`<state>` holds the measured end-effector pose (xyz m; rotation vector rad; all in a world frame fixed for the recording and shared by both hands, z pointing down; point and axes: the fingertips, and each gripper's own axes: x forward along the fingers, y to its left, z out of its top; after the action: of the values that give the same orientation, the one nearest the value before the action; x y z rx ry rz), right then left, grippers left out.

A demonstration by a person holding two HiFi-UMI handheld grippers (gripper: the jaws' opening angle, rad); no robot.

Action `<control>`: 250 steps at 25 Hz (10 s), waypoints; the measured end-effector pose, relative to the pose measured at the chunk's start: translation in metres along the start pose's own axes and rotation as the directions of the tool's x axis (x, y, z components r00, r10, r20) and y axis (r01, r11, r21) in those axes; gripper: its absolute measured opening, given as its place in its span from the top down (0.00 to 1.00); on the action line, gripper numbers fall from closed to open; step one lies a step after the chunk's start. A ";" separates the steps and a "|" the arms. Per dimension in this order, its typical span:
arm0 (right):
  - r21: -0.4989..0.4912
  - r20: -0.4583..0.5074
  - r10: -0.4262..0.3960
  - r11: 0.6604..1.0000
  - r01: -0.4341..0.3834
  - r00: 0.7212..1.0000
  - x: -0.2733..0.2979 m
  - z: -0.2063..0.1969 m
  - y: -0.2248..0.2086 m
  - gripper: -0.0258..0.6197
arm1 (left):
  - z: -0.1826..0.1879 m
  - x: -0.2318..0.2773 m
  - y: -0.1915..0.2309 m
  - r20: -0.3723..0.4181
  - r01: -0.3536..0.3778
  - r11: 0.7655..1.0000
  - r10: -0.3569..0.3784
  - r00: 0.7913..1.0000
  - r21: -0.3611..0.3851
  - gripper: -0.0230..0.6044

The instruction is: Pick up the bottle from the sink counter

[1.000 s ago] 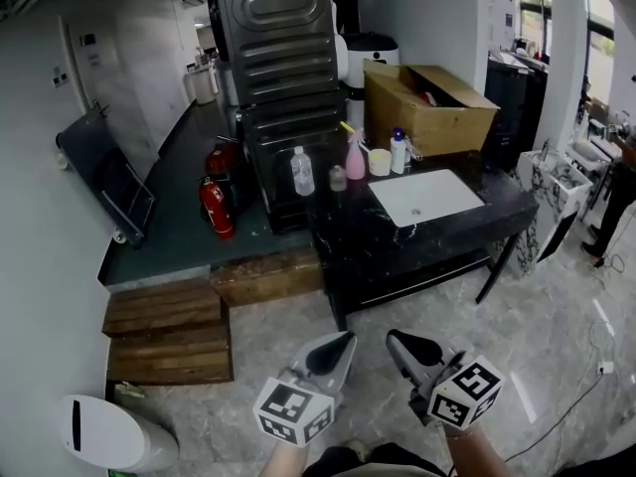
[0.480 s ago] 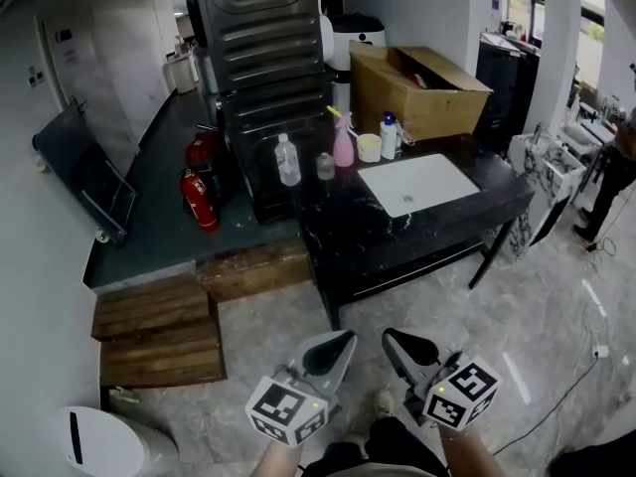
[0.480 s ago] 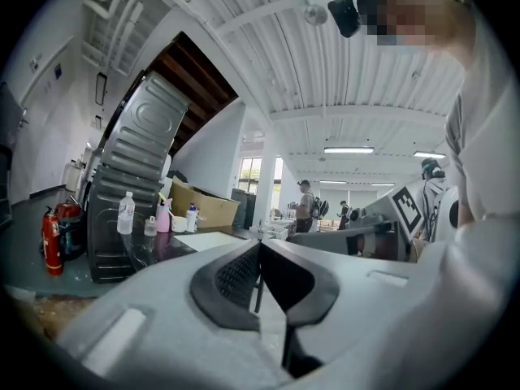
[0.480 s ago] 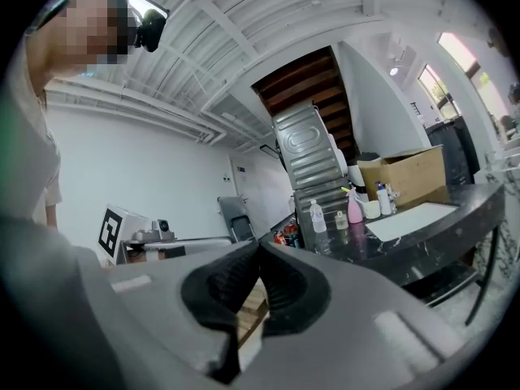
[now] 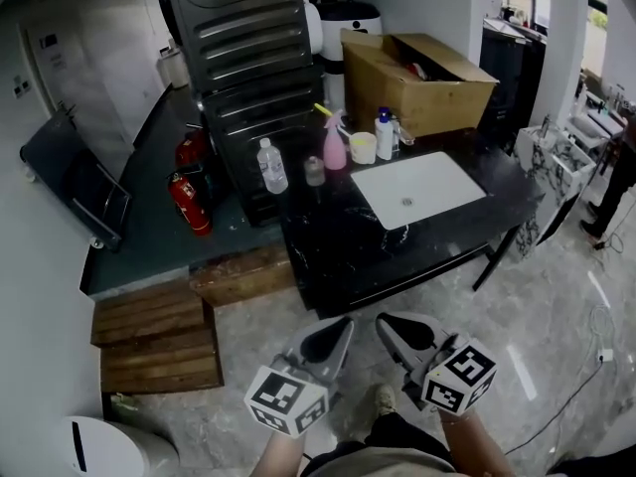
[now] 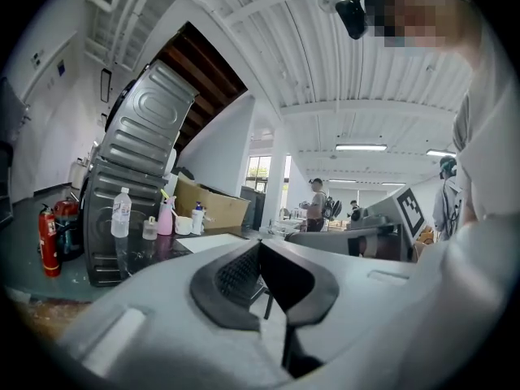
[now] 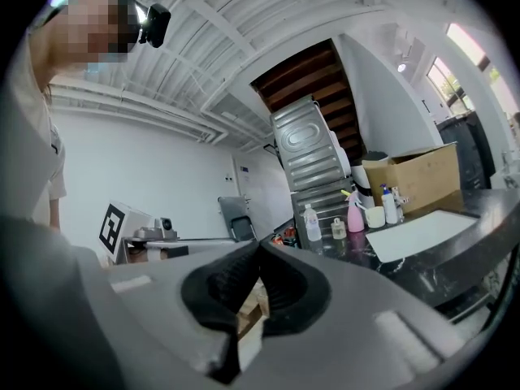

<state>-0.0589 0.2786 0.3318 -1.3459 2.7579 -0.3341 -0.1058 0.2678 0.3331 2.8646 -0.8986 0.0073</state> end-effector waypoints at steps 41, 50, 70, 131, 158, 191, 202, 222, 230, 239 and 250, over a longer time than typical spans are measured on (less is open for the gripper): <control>-0.035 -0.089 0.165 0.985 -0.169 0.982 0.123 0.036 -0.219 0.96 | 0.012 0.230 0.137 -0.025 -0.167 0.985 0.166 0.986 -0.054 0.95; -0.044 -0.106 0.186 0.981 -0.191 0.977 0.204 0.053 -0.260 0.96 | 0.027 0.252 0.230 0.014 -0.243 0.966 0.245 0.969 -0.085 0.95; -0.038 -0.110 0.150 0.987 -0.155 0.982 0.315 0.059 -0.305 0.96 | 0.017 0.289 0.341 -0.036 -0.201 0.971 0.198 0.980 -0.130 0.95; 0.091 -0.222 0.344 0.939 -0.332 0.912 0.388 0.027 -0.417 0.96 | -0.052 0.366 0.471 -0.269 -0.531 0.842 0.493 0.827 -0.090 0.60; 0.133 -0.251 0.341 0.939 -0.317 0.906 0.385 0.010 -0.445 0.96 | -0.085 0.409 0.510 -0.369 -0.531 0.846 0.477 0.798 -0.053 0.39; 0.137 -0.276 0.293 0.955 -0.265 0.915 0.379 0.000 -0.461 0.96 | -0.099 0.433 0.522 -0.411 -0.473 0.879 0.451 0.792 0.054 0.39; 0.122 -0.287 0.283 0.958 -0.258 0.915 0.374 -0.003 -0.459 0.96 | -0.093 0.426 0.512 -0.374 -0.455 0.891 0.424 0.825 0.007 0.39; 0.008 -0.241 0.219 0.975 -0.224 0.945 0.359 0.026 -0.425 0.96 | -0.034 0.389 0.459 -0.205 -0.395 0.918 0.379 0.903 -0.044 0.39; -0.039 -0.163 0.191 0.979 -0.200 0.968 0.351 0.060 -0.403 0.96 | 0.002 0.373 0.427 -0.119 -0.353 0.934 0.344 0.931 -0.063 0.39; -0.122 -0.090 0.185 0.973 -0.195 0.979 0.342 0.101 -0.370 0.96 | 0.045 0.356 0.391 -0.029 -0.266 0.963 0.265 0.964 -0.043 0.39; -0.176 -0.013 0.165 0.971 -0.164 0.986 0.334 0.128 -0.330 0.96 | 0.081 0.322 0.356 0.057 -0.190 0.982 0.191 0.980 -0.021 0.39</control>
<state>0.0078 -0.2016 0.2933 -1.1359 2.9313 -0.0809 -0.0465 -0.2151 0.3142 2.7663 -1.1764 -0.0643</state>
